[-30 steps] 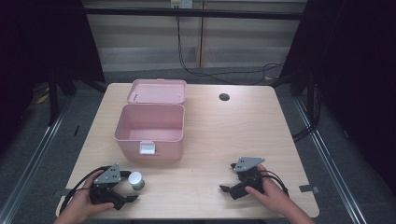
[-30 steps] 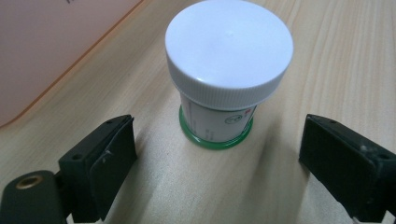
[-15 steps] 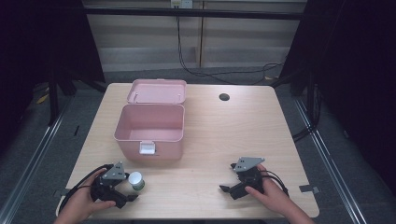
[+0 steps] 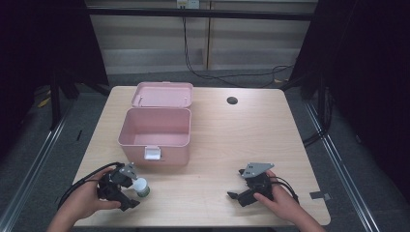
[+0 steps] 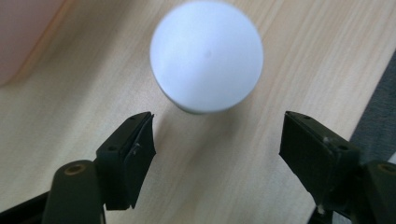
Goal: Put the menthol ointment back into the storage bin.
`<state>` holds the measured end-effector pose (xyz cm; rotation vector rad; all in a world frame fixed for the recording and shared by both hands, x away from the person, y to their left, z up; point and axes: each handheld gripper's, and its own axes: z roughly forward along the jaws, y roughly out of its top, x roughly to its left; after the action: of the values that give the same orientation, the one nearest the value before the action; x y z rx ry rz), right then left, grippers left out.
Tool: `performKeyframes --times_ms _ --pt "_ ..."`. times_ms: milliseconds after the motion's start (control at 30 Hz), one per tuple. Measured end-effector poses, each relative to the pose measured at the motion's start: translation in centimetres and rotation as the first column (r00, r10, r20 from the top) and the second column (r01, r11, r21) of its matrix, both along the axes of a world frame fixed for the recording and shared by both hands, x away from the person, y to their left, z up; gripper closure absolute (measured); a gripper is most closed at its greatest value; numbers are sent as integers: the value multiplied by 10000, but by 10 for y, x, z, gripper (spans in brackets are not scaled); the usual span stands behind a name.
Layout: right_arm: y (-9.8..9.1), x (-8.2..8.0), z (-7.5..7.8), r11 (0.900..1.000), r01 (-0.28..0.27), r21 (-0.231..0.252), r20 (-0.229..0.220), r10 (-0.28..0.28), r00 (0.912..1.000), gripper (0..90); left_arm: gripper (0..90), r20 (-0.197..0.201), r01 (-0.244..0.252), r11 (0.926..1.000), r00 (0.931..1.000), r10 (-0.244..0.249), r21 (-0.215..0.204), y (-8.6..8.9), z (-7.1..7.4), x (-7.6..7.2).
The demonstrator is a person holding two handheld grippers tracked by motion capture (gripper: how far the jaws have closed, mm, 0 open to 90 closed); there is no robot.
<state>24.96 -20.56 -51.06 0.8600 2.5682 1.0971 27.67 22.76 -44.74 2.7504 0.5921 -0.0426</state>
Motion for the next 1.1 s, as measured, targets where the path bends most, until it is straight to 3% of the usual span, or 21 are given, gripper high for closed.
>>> performKeyframes --times_ms 167,367,533,667,1100 --pt "0 0 0 10000 -5 3 3 5 10000 80 280 -283 200 9990 9994 -188 397 -10 11 6" --pt "0 0 0 10000 5 2 -8 -5 10000 80 294 -518 447 9953 9978 -403 864 -25 15 11" --pt "0 0 0 10000 0 1 -4 0 10000 80 314 -366 705 9887 9971 -662 1321 -36 17 15" --pt "0 0 0 10000 1 2 -6 -1 10000 80 349 -465 817 9852 9961 -755 1506 -41 16 20" --pt "0 0 0 10000 6 3 -9 -6 10000 80 498 -701 289 9843 9974 -169 1743 -49 17 28"
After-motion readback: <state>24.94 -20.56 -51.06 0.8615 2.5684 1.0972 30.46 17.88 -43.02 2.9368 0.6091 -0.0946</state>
